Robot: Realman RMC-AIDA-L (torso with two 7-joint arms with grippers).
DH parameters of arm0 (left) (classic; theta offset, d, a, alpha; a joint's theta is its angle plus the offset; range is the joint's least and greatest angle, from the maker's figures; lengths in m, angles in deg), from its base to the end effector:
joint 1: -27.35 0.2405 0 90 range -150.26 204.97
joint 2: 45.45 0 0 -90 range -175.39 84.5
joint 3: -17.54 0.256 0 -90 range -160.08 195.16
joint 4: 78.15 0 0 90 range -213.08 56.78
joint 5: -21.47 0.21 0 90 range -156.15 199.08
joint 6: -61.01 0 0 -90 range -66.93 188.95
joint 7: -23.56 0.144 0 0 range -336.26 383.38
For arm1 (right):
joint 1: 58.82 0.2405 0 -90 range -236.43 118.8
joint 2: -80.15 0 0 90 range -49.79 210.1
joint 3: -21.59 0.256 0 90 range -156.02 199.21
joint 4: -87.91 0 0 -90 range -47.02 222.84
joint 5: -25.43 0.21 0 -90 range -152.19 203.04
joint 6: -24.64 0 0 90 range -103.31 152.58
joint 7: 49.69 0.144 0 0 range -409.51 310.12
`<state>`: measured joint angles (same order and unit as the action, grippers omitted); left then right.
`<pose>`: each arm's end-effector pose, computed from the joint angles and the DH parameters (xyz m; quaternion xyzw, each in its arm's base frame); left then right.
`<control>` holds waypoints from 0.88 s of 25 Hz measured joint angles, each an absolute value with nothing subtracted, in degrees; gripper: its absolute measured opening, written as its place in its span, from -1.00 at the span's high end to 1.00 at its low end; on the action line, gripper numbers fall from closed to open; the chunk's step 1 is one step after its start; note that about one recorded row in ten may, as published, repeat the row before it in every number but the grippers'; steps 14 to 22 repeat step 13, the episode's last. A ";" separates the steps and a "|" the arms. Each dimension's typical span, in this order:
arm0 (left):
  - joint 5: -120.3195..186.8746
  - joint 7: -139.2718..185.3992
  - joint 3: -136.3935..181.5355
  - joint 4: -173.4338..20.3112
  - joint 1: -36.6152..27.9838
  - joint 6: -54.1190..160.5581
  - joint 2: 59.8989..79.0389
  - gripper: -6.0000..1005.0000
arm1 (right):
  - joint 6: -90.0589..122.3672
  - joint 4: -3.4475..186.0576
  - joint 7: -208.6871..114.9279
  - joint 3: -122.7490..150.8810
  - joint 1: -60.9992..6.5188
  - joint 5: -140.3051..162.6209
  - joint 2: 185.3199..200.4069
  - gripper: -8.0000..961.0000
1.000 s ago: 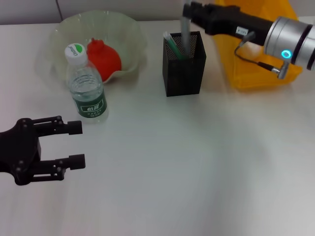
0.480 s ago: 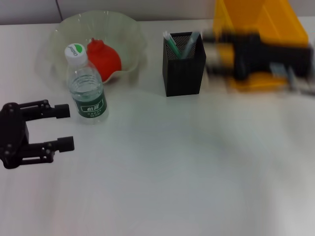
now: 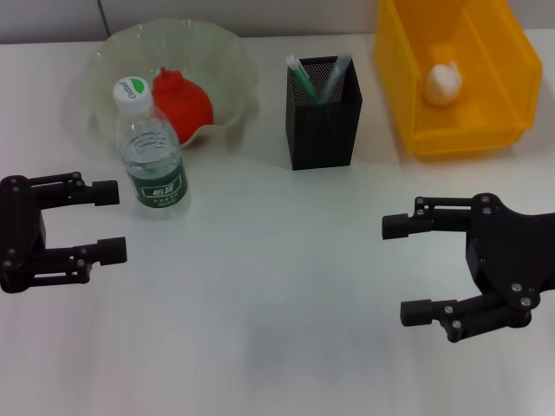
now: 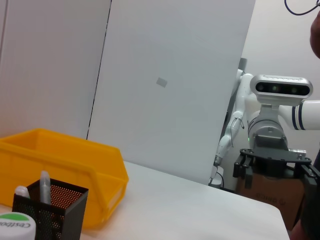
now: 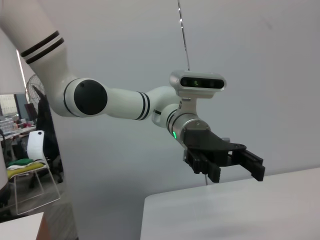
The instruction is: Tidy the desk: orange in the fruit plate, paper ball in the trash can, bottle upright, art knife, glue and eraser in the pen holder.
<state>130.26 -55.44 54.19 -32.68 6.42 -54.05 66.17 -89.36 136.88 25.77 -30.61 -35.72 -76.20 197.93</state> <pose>-0.2831 0.2634 0.0854 -0.9413 -0.1560 -0.2925 0.0629 0.2263 0.2656 0.0280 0.9466 -0.0536 -0.3163 0.0328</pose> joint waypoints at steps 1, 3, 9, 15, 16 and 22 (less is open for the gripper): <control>130.25 -55.44 54.19 -32.68 6.40 -54.05 66.21 -0.47 | -89.32 136.87 25.77 -30.66 -35.61 -76.24 197.98 -0.75; 130.25 -55.45 54.19 -32.67 6.36 -54.05 66.30 -0.47 | -89.23 136.86 25.76 -30.68 -35.51 -76.27 198.04 -0.75; 130.25 -55.45 54.19 -32.62 6.19 -54.05 66.37 -0.47 | -89.04 136.86 25.77 -30.39 -34.66 -76.35 198.10 -0.75; 130.25 -55.63 54.20 -32.62 6.16 -54.04 66.43 -0.47 | -89.00 136.85 25.77 -30.35 -34.23 -76.35 198.06 -0.75; 130.25 -55.63 54.20 -32.62 6.16 -54.04 66.43 -0.47 | -89.00 136.85 25.77 -30.35 -34.23 -76.35 198.06 -0.75; 130.25 -55.63 54.20 -32.62 6.16 -54.04 66.43 -0.47 | -89.00 136.85 25.77 -30.35 -34.23 -76.35 198.06 -0.75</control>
